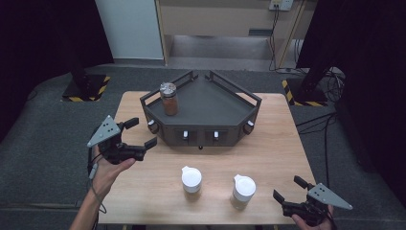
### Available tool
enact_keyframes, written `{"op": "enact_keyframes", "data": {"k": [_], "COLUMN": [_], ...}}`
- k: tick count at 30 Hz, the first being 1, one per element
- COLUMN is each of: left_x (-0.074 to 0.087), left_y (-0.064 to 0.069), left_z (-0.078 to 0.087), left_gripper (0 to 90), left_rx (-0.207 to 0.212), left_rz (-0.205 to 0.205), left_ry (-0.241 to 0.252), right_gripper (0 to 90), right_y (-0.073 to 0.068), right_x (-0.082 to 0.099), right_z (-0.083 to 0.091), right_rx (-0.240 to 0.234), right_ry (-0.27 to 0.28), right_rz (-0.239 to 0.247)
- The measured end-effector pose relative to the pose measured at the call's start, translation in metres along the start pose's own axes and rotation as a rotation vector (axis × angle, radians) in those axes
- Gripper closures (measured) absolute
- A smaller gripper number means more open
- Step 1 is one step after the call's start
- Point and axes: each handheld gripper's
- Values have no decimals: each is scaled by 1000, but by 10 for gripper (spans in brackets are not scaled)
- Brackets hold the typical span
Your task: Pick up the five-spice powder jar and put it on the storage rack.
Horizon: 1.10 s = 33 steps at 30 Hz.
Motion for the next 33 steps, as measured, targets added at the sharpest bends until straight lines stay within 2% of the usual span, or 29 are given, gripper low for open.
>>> {"op": "enact_keyframes", "data": {"k": [12,22,27,30,33], "left_x": [43,76,91,104,111], "left_y": [5,5,7,8,10], "left_z": [19,27,33,37,39], "left_gripper": [44,44,44,44,43], "left_rx": [32,41,39,42,34], "left_rz": [-1,40,47,61,66], "left_ry": [-2,-1,-9,6,-11], "right_gripper": [39,39,39,39,41], "right_y": [-1,-2,-2,-3,-3], "right_x": [-1,-2,-2,-2,-2], "right_z": [-1,-2,-2,-3,-3], "right_rx": [-1,13,14,14,16], "right_ry": [-10,-23,-20,-22,-24], "right_rz": [7,7,8,14,14]}}
Point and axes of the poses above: each handheld gripper's, and its own axes: z roughly backward along the jaws, x roughly out of its underside, y roughly to its right, and after that the axes turned 1 degree about -z, right-handed
